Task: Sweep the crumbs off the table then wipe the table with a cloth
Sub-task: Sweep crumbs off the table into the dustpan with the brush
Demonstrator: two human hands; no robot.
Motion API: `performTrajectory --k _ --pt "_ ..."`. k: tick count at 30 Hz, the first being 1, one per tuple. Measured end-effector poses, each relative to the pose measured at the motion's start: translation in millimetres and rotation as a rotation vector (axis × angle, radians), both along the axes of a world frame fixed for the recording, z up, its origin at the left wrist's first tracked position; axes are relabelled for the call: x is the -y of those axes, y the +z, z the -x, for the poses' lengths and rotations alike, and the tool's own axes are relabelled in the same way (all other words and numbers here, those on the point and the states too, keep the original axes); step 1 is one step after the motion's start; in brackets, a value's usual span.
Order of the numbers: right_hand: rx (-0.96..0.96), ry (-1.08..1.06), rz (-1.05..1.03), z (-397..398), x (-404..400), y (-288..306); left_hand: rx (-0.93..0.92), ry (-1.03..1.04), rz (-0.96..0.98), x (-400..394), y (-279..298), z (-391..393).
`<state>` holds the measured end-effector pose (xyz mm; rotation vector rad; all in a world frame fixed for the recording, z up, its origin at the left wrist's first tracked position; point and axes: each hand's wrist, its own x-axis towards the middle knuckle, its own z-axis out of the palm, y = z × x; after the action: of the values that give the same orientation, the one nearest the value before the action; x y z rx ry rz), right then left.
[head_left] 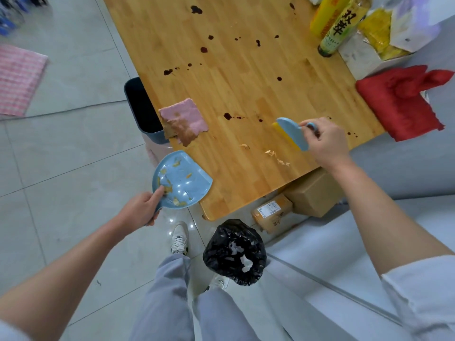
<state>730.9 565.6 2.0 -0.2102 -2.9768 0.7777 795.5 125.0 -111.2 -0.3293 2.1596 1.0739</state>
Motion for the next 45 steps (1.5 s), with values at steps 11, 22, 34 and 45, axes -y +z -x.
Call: performTrajectory --k 11,22,34,45 --pt "0.043 -0.018 0.113 -35.3 85.5 -28.9 -0.138 -0.063 0.166 29.6 -0.7 -24.2" --pt "0.018 -0.078 0.023 -7.0 89.8 -19.3 -0.132 -0.161 0.276 76.5 -42.1 -20.8" --pt "0.148 0.265 0.145 -40.2 123.0 -14.1 -0.071 -0.431 0.194 37.9 -84.6 12.3" --pt "0.031 -0.018 0.168 -73.8 163.4 -35.5 -0.084 -0.441 0.106 23.6 -88.6 8.4"
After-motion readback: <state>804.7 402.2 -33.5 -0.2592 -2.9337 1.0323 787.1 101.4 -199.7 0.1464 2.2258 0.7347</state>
